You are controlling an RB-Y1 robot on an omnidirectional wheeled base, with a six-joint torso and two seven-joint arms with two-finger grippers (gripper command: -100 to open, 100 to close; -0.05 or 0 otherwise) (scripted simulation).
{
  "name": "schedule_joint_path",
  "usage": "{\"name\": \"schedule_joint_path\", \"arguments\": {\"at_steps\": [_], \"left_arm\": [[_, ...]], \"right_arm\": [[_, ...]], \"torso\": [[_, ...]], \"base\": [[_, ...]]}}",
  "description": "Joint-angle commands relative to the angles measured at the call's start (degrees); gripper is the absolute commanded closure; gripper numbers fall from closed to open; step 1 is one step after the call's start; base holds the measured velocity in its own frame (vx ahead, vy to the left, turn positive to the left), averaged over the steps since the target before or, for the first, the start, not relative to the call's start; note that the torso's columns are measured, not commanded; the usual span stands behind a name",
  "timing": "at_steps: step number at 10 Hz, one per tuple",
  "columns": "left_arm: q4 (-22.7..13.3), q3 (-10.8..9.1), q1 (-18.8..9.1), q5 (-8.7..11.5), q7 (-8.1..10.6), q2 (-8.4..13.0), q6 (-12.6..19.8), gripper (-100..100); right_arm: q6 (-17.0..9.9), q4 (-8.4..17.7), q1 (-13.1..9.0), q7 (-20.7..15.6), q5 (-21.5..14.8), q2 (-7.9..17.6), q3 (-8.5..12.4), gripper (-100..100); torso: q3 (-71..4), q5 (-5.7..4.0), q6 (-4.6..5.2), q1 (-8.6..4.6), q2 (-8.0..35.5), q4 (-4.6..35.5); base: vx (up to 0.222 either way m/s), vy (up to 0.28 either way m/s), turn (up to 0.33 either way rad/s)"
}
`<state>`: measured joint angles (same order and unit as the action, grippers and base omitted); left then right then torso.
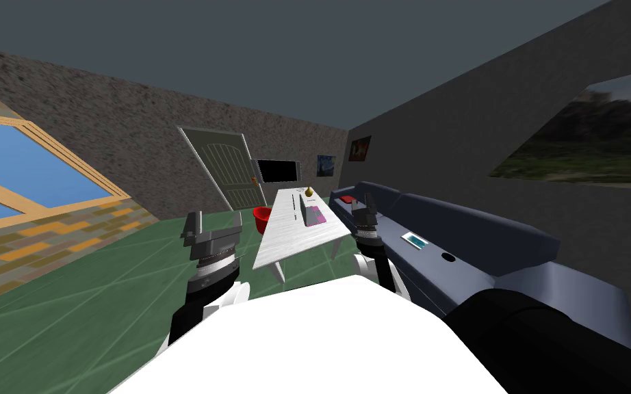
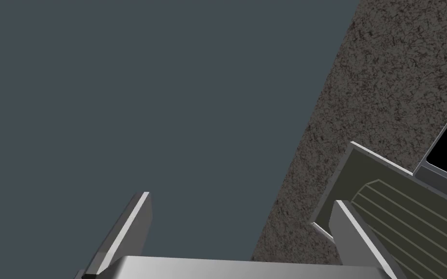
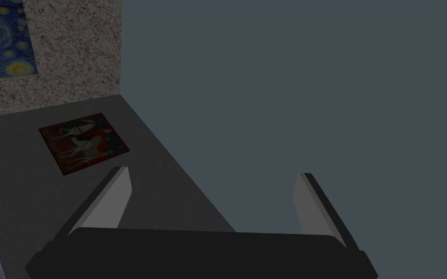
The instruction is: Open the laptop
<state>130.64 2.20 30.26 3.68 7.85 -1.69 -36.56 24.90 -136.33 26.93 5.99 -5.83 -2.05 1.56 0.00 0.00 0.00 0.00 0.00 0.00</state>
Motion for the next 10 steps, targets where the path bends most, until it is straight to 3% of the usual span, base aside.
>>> {"name": "schedule_joint_path", "arguments": {"at_steps": [1, 9, 10], "left_arm": [[0.0, 0.0, 0.0, 0.0, 0.0, 0.0, 0.0, 0], [0.02, 0.0, 0.0, 0.0, 0.0, 0.0, -0.01, 0], [0.02, 0.0, 0.0, 0.0, 0.0, 0.0, -0.01, 0]], "right_arm": [[0.0, 0.0, 0.0, 0.0, 0.0, 0.0, 0.0, 0], [0.01, -0.02, 0.0, 0.0, 0.0, 0.0, 0.0, 0], [-0.56, 0.35, -0.07, -0.74, -0.35, 2.27, -0.06, -100]], "torso": [[-4.67, 0.0, 0.0, 0.0, 2.32, 2.35], [-70.73, 0.0, 0.0, 0.0, 35.39, 35.37], [-79.19, 0.0, 0.0, 0.0, 39.62, 39.6]], "base": [[0.0, 0.0, 0.0], [0.0, 0.0, 0.0], [0.004, 0.01, 0.038]]}}
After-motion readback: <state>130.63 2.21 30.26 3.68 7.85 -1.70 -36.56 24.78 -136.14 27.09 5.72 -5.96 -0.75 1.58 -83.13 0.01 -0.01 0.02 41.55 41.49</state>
